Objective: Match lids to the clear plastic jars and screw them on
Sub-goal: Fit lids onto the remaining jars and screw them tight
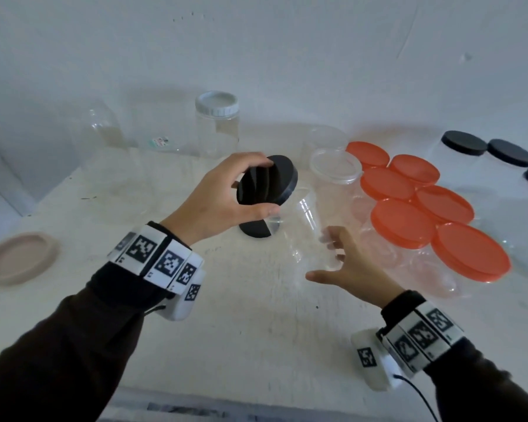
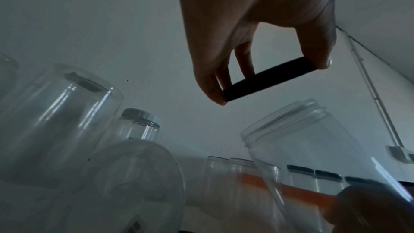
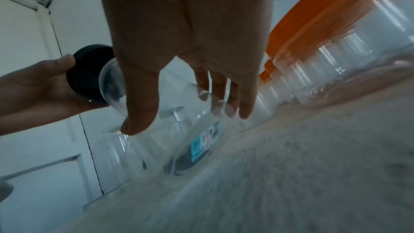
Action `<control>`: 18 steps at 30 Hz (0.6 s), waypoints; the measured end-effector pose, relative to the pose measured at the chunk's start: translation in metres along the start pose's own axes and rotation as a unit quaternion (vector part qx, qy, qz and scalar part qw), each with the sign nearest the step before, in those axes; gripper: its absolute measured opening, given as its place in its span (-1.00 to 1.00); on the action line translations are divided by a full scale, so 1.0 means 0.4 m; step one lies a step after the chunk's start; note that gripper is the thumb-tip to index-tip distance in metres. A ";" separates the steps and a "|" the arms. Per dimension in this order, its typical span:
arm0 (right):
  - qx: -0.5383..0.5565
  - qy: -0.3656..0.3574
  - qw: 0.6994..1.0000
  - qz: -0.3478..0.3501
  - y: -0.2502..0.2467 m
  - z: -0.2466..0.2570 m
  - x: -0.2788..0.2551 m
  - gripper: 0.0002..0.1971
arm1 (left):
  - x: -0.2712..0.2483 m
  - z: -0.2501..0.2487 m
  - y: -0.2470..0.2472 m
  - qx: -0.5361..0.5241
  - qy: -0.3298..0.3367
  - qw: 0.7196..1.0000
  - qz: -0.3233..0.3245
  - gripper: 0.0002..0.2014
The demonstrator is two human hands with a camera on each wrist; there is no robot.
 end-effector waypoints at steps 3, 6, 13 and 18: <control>-0.005 0.024 0.999 0.029 -0.019 -0.011 -0.013 -0.13 | 0.013 -0.020 0.026 -0.008 0.014 1.000 -0.001 -0.34; 0.021 0.054 0.997 0.048 -0.040 -0.017 -0.023 0.01 | 0.030 -0.043 0.060 0.000 0.031 0.999 0.019 -0.35; 0.111 0.048 0.993 0.017 -0.053 -0.016 -0.036 -0.10 | 0.065 -0.087 0.120 0.020 0.072 0.995 0.062 -0.34; 0.125 0.012 0.992 -0.004 -0.055 -0.023 -0.032 -0.20 | 0.076 -0.109 0.163 0.045 0.079 0.991 0.102 -0.32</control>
Point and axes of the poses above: each hand's wrist, its own x-axis towards the middle knuckle, its own y-axis out of the palm, z = x × y, the point moved 1 cm from there along x, towards the middle knuckle, and after that the axes turned 5 degrees about x, right-handed, at the moved point
